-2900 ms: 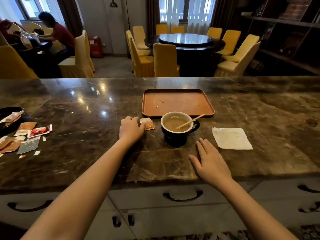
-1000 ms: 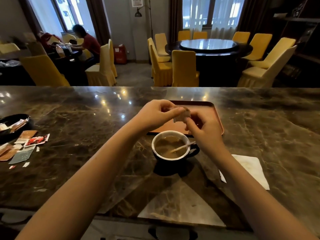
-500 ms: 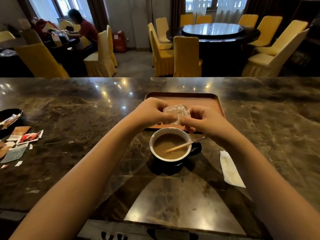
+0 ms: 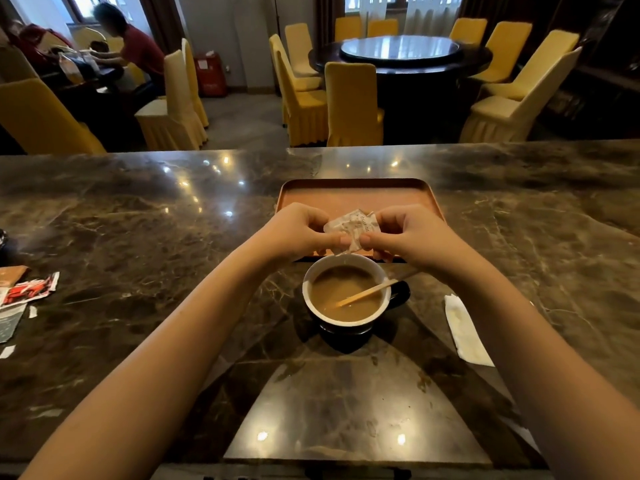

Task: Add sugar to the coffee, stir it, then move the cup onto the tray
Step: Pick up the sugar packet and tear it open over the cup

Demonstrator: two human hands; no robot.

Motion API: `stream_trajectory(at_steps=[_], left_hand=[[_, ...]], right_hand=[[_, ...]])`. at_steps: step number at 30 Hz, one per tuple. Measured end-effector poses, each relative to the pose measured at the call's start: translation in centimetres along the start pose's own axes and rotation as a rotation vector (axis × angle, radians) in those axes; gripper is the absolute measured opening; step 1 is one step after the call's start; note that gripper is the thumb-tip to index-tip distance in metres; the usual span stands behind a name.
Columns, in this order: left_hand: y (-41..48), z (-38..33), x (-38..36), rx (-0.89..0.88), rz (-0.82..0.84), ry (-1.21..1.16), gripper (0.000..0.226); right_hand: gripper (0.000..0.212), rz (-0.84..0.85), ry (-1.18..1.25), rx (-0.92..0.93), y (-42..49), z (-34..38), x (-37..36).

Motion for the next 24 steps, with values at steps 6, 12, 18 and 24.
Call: stream_trajectory(at_steps=[6, 12, 18, 24], left_hand=[[-0.24, 0.15, 0.15, -0.006, 0.022, 0.001, 0.028], [-0.35, 0.33, 0.07, -0.016, 0.029, 0.006, 0.03], [-0.34, 0.62, 0.16, -0.008, 0.022, -0.006, 0.03], [-0.42, 0.72, 0.02, -0.016, 0.029, 0.0, 0.031]], right_hand=[[0.017, 0.005, -0.067, 0.031, -0.05, 0.48, -0.14], [0.01, 0.011, -0.084, 0.037, -0.15, 0.54, -0.23], [0.007, 0.015, -0.112, 0.046, -0.19, 0.59, -0.37], [0.017, 0.013, -0.144, 0.049, -0.27, 0.57, -0.57]])
Point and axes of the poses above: each hand's wrist, its own y-axis towards the middle knuckle, its own x-axis out of the back of the hand, z = x × y, the point moved 3 cm from there along y, towards the middle knuckle, and after that the axes turned 12 degrees about x, right-handed, at the moved point
